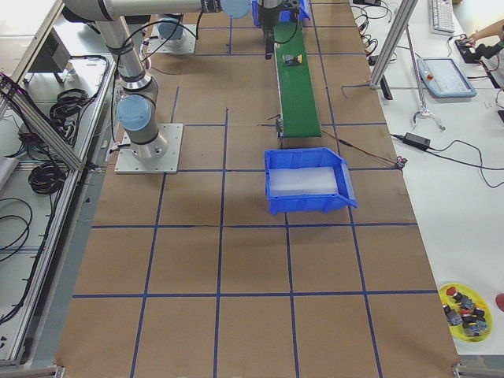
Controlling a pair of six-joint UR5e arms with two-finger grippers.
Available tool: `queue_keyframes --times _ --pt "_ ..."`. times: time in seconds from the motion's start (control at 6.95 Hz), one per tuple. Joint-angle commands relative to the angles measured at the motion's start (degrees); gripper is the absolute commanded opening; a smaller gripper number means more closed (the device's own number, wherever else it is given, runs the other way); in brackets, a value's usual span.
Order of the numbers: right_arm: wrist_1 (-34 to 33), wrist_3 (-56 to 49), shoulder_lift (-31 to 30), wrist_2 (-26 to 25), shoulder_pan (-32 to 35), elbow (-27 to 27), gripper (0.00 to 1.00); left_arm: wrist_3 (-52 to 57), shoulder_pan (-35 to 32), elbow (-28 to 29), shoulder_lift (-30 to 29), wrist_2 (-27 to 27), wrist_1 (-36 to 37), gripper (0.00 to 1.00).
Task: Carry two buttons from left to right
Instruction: 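Carry the red button with the left gripper over the conveyor end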
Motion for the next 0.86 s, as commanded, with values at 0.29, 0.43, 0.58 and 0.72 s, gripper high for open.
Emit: queue_keyframes --times 0.29,0.43,0.58,0.72 --pt "-2.8 0.1 2.1 0.0 0.0 0.1 1.00 0.1 -0.9 -11.2 -0.6 -0.1 14.2 0.01" --pt "-4.4 0.1 2.6 0.1 0.0 0.1 1.00 0.1 -1.8 -11.6 -0.8 0.0 15.4 0.01" --pt "-8.9 0.1 3.8 0.0 0.0 0.1 1.00 -0.3 -2.4 -11.6 -1.2 0.2 16.1 0.01" --pt "-11.1 0.0 5.1 -0.4 -0.1 0.1 1.00 -0.4 -2.5 -11.8 -1.2 0.2 16.2 0.07"
